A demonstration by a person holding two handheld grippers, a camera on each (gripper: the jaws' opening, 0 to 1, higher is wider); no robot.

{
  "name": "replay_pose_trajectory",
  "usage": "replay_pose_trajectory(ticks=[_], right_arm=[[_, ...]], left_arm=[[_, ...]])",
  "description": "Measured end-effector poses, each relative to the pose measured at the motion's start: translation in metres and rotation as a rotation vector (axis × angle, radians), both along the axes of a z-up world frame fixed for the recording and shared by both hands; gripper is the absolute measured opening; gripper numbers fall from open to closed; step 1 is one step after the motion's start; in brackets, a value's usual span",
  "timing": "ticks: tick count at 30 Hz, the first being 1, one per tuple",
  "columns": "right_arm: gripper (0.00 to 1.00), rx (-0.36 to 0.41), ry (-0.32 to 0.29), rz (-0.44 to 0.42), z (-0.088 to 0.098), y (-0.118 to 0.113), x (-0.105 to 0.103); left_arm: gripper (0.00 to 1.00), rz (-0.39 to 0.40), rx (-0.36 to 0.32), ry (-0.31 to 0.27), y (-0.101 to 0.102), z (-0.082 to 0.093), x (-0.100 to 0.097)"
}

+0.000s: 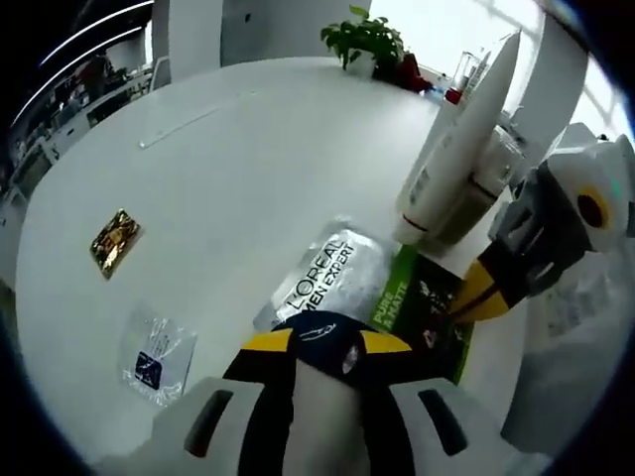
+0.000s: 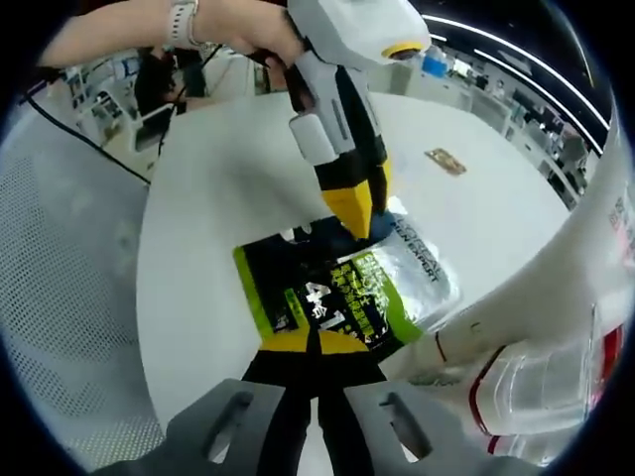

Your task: Arrange the skincare products in the storage area until every visible bottle or jar stands upright without overlapping.

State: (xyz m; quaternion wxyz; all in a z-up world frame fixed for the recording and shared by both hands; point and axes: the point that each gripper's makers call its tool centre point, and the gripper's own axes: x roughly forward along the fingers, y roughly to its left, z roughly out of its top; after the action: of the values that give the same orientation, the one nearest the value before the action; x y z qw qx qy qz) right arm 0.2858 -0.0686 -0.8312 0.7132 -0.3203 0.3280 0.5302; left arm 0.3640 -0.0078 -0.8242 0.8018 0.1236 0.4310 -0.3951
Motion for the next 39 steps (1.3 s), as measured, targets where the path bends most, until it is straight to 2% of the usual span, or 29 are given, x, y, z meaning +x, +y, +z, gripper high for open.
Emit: replay_pose_trajectory(ticks=[4,6,10,16,19,23,27,32,34,35,39], right_arm=[[0.01,0.0,0.001,-0.001,0.0,0.0,-0.001],[0.01,0.002,0.003,-0.003,0.0,0.0,0.0],[0.01,0.001,0.002,-0.001,0.0,0.0,-0.001],[0.01,0.016,0.012,-0.008,0.0,0.0,-0.001],[0.01,0.009,0.002,-0.005,0.001,0.0,-0.003],[0.01,0.013,0.001,-0.011,0.001,-0.001,-0.003],[0.01,0.012,-0.001,-0.011,0.001,-0.001,-0.003],[0.01,0.007,-0.006,-0.007,0.0,-0.001,-0.002],[0.01,0.003,-0.008,-0.003,0.0,-0.001,-0.001],[0.01,0.001,-0.008,-0.003,0.0,-0.001,-0.001],[0.01,-0.013,-0.016,0.01,0.0,0.0,0.0]], left_arm=[[0.16,0.026,-0.014,-0.013,0.0,0.004,-0.002],[0.2,0.032,-0.043,0.011,-0.001,0.005,-0.006],[0.21,0.025,-0.047,0.005,-0.003,0.012,-0.021],[0.21,0.014,-0.024,0.028,0.002,-0.002,-0.023],[0.22,0.019,-0.03,0.025,0.001,0.003,-0.025],[0.2,0.011,-0.01,0.015,0.004,-0.002,-0.025],[0.19,0.019,-0.013,0.009,0.005,0.002,-0.025],[0.23,0.025,-0.03,0.015,0.003,0.003,-0.028],[0.23,0.025,-0.055,0.007,0.002,0.006,-0.027],[0.23,0.043,-0.089,0.014,0.0,0.008,-0.026],[0.24,0.044,-0.11,-0.002,-0.003,0.015,-0.031]])
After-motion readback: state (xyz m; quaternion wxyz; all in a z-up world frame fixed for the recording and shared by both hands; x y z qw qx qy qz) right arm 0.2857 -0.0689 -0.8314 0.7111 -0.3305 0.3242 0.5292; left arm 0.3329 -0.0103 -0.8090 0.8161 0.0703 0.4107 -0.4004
